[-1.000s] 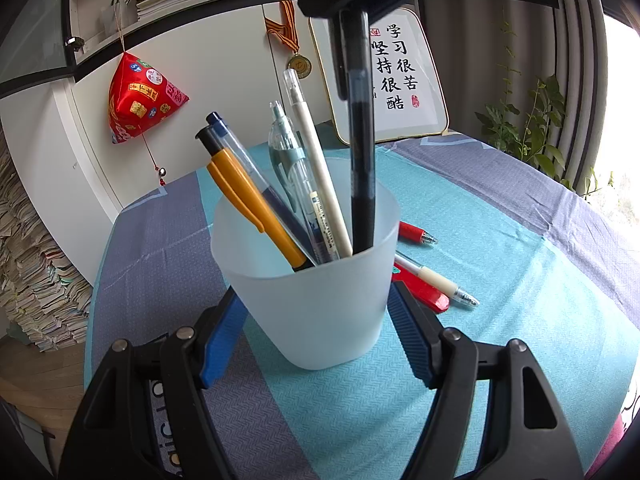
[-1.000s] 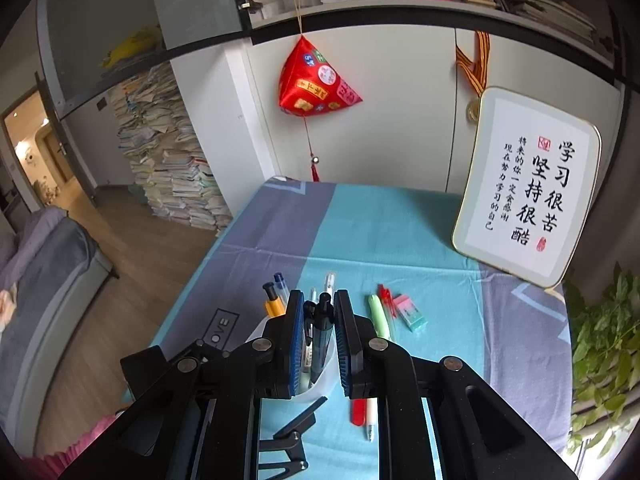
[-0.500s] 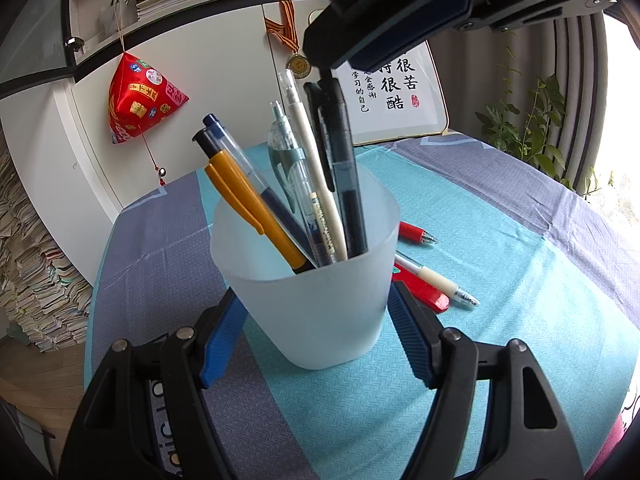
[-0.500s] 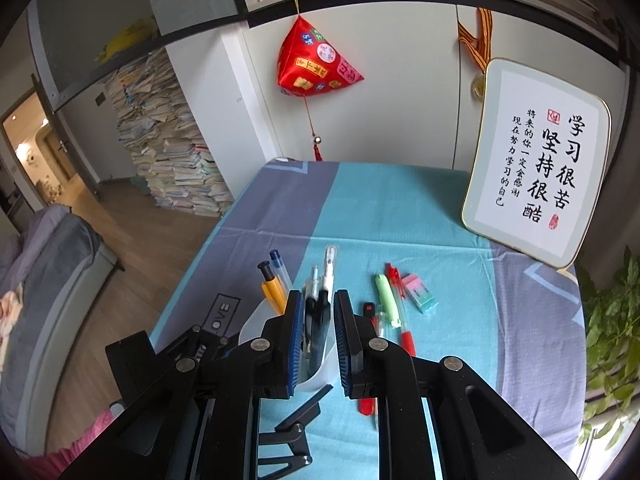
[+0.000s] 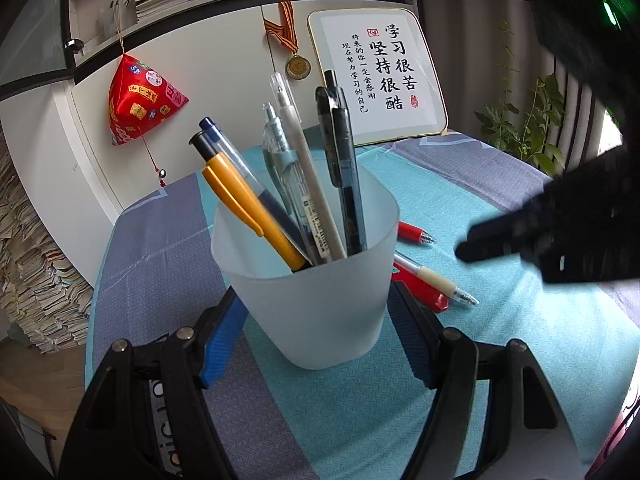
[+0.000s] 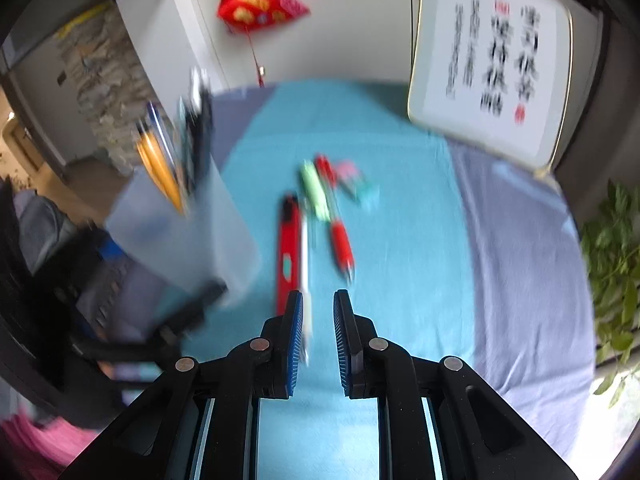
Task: Organize stationery
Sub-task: 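Grasp the clear pen with beige grip using the right gripper, lift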
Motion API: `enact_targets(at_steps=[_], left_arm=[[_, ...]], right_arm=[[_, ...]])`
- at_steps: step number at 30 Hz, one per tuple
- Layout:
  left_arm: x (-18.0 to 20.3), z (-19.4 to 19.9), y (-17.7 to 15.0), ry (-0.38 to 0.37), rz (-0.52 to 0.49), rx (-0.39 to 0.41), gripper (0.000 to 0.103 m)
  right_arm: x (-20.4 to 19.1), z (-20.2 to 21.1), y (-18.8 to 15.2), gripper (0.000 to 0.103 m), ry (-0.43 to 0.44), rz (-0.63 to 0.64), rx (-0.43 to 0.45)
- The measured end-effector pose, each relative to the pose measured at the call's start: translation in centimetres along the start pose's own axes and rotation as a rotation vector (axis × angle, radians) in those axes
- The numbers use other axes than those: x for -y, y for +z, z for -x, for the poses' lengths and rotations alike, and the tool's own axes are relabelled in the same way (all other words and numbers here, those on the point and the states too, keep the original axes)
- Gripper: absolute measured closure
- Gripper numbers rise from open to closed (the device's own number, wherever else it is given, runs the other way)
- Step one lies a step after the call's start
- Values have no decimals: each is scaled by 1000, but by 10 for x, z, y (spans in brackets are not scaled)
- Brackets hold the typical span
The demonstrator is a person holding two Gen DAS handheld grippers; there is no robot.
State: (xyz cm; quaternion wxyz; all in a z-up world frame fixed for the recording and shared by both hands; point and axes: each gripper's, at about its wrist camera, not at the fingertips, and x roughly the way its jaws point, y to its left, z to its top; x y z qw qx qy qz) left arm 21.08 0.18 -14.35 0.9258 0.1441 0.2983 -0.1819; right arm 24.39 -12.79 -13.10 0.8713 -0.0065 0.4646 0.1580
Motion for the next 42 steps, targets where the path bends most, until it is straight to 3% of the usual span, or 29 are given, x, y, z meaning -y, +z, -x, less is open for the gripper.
enact_targets(at_steps=[4,14,16,31,34,36,42], left_arm=[[0,1,-1,0,-1,1,33],[1,1,0,0,-1,1,33],[0,1,0,0,-1,1,33],[-1,2,0,-1,1,0,33],[-1,2,0,-2,3,0,32],[-1,2,0,-2,1,0,32],[-1,1,0,-2,2,0,32]], right_arm=[[1,-8,-14,87,31,18,-16],[-10,-21,-19,87,-33,102,-35],[-10,-20,-20,92,-34,96,-31],[38,40,-81,92,-145,151,-148],[39,42,-76,79,-147,133,-126],[37,38,-64,61,-155,128,-103],[22,15,-31,61,-151,149,-75]])
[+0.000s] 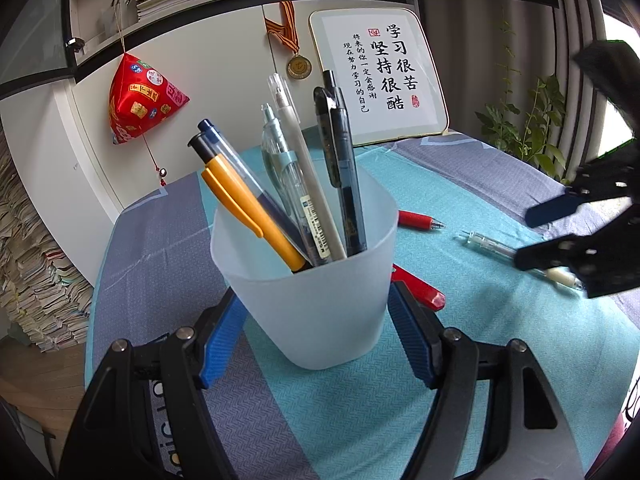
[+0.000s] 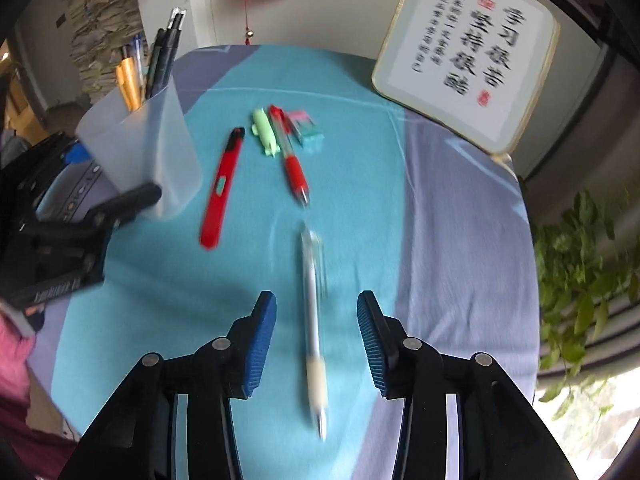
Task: Organize stationery
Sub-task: 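Grasp the clear pen with beige grip using the right gripper, lift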
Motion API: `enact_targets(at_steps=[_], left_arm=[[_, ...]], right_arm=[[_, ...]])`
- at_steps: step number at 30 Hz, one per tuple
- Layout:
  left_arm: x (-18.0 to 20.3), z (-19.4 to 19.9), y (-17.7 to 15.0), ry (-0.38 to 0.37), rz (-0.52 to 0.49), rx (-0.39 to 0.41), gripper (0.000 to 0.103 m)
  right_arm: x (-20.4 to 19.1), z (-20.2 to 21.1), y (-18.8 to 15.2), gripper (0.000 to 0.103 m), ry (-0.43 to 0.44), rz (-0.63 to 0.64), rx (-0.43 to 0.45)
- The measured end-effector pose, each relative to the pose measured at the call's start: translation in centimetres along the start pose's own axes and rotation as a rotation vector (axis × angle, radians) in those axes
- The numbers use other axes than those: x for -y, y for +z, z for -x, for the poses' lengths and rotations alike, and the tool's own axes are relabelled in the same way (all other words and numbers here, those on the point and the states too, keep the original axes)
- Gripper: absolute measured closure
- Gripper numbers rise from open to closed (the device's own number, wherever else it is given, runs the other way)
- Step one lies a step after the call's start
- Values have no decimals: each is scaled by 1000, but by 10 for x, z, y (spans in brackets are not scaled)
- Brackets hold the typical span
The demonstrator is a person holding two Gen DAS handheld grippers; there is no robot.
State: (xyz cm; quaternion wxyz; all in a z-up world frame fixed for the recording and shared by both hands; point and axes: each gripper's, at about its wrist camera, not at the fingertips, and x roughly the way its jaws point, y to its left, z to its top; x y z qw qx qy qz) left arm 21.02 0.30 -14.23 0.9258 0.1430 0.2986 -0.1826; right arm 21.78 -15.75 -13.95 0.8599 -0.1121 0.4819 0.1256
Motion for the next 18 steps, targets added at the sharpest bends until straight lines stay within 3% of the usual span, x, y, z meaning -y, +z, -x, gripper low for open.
enact_targets(at_steps=[10,14,16,18], left_arm=[[0,-1,-1,0,0,-2,33],[0,-1,-1,0,0,-3,33],[0,-1,-1,-1,1,-3,33],[0,-1,-1,0,1,-3,33]], right_arm=[[0,-31,27,62,12,-12,-57],[-1,-38,31,75,5,-11,-81],[-1,-39,32,88,22,-20,-84],[-1,-38,35,88,15,-33,-79]])
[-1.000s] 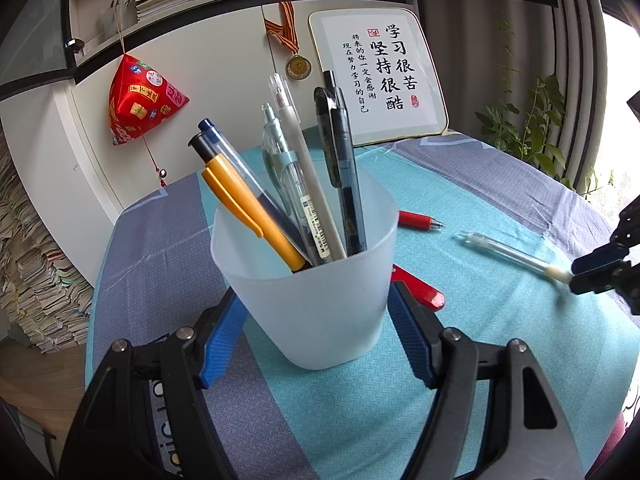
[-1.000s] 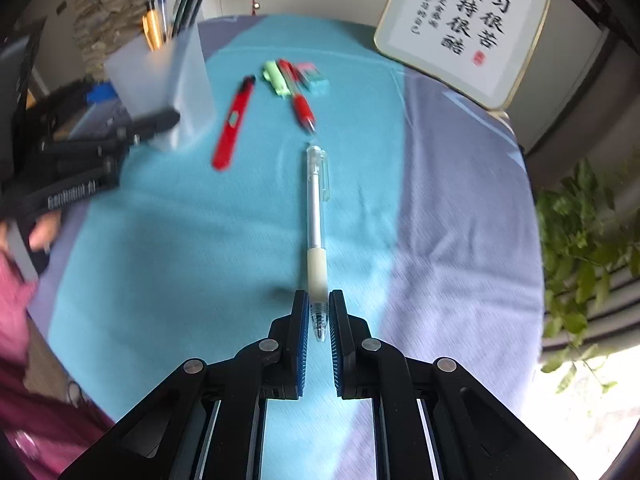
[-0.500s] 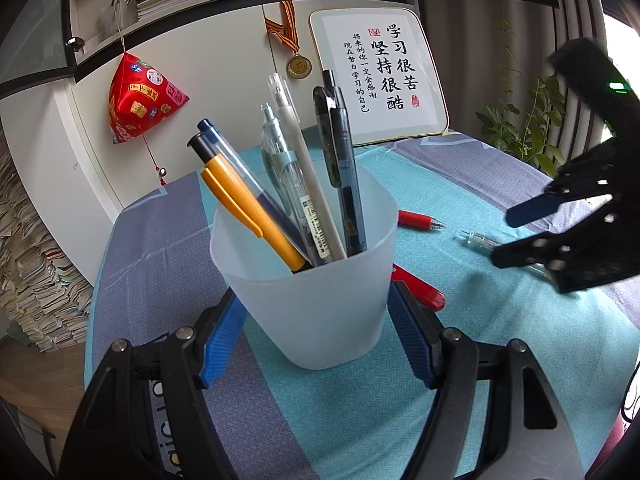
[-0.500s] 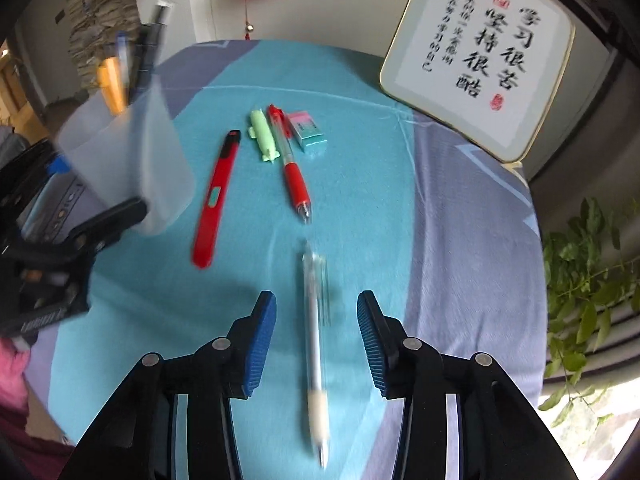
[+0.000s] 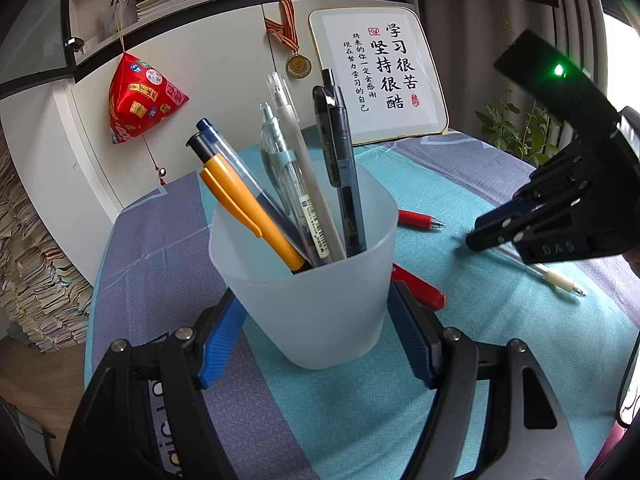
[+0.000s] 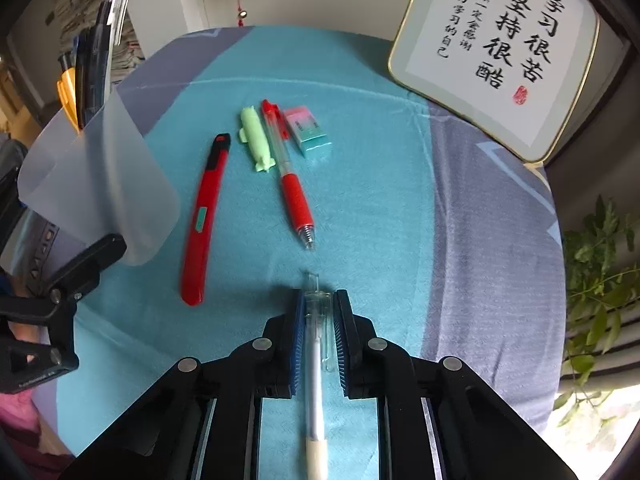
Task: Organize stationery
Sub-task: 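Grasp the clear pen with beige grip using the right gripper, lift, then lower the clear beige-grip pen into the cup and release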
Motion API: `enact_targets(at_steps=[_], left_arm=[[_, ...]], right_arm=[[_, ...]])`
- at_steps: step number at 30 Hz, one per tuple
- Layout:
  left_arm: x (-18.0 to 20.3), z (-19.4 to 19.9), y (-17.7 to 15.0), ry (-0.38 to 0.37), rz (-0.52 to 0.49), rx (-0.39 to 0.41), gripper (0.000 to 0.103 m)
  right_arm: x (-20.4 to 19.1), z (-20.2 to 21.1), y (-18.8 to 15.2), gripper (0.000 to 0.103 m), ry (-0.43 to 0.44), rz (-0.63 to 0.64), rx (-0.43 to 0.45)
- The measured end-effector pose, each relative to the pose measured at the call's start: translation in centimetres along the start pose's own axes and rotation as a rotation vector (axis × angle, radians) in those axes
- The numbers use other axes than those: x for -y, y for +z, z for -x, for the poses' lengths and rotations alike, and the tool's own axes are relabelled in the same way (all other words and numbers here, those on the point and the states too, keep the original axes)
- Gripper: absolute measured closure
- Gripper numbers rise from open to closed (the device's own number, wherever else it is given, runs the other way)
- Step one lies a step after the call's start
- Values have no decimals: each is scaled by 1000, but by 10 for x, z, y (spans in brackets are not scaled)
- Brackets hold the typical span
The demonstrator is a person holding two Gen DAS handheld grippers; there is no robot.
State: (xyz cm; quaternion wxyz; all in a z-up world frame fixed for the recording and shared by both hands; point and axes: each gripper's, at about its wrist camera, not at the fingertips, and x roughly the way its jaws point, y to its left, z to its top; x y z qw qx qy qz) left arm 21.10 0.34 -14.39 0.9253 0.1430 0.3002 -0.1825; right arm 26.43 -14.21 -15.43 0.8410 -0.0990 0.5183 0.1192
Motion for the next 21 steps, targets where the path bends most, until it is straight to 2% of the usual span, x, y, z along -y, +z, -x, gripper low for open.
enact_targets(at_steps=[5,11,21], left_arm=[[0,1,0,-1,2,0,33],[0,1,0,-1,2,0,33],[0,1,0,-1,2,0,33]], right_arm=[[5,43,0,88,9,-61,112],[2,99,-2,88,11,-78,238],[-14,151,7,92,53,-67,367]])
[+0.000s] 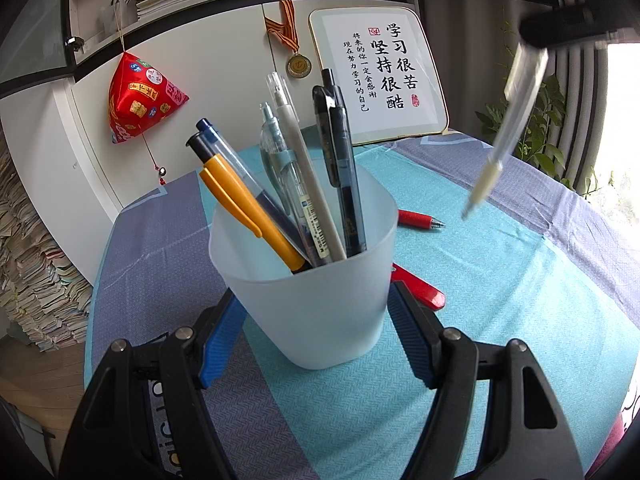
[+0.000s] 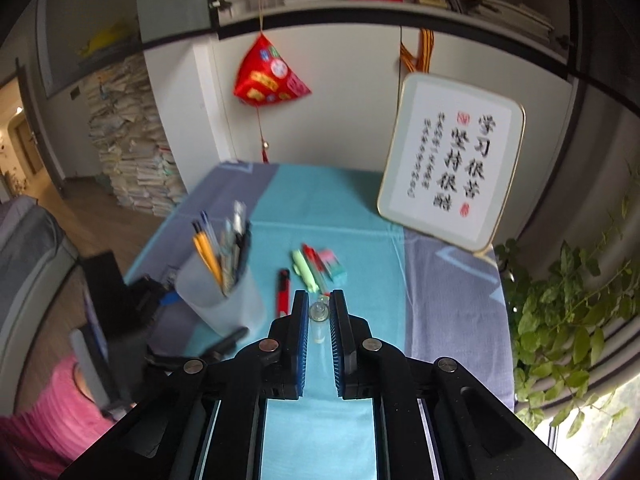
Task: Organize stationery
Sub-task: 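Lower the clear beige-grip pen into the cup and release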
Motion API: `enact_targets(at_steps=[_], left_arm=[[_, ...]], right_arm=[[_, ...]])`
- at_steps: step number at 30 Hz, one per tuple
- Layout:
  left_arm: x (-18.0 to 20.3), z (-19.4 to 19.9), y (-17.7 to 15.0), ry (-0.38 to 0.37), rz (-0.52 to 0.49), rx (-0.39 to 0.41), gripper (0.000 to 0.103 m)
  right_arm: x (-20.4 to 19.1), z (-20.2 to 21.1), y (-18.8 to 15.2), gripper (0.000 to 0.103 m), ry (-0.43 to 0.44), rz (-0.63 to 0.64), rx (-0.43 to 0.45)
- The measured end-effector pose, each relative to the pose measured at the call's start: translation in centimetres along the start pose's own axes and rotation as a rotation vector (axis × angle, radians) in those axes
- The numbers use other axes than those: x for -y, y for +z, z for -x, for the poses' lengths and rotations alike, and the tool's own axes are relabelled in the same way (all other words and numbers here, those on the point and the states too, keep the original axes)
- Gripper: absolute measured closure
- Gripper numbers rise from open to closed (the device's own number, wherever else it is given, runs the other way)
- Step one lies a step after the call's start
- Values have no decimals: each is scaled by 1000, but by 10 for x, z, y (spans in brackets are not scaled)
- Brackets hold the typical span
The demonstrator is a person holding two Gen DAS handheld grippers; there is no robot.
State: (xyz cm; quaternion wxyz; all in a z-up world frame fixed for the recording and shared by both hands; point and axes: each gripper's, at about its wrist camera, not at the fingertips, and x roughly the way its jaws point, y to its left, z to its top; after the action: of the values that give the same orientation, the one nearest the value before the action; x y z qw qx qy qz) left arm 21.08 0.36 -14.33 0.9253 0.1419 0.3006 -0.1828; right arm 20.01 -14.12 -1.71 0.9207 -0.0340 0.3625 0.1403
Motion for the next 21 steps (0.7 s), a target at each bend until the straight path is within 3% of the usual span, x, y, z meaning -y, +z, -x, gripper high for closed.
enact_targets(at_steps=[12,21], left_arm=[[0,0,0,0,-1,0,33],[0,0,0,1,-1,0,33]], right_arm=[[-38,29,36,92,111,57,107],[-57,7,37,92,148,100,58]])
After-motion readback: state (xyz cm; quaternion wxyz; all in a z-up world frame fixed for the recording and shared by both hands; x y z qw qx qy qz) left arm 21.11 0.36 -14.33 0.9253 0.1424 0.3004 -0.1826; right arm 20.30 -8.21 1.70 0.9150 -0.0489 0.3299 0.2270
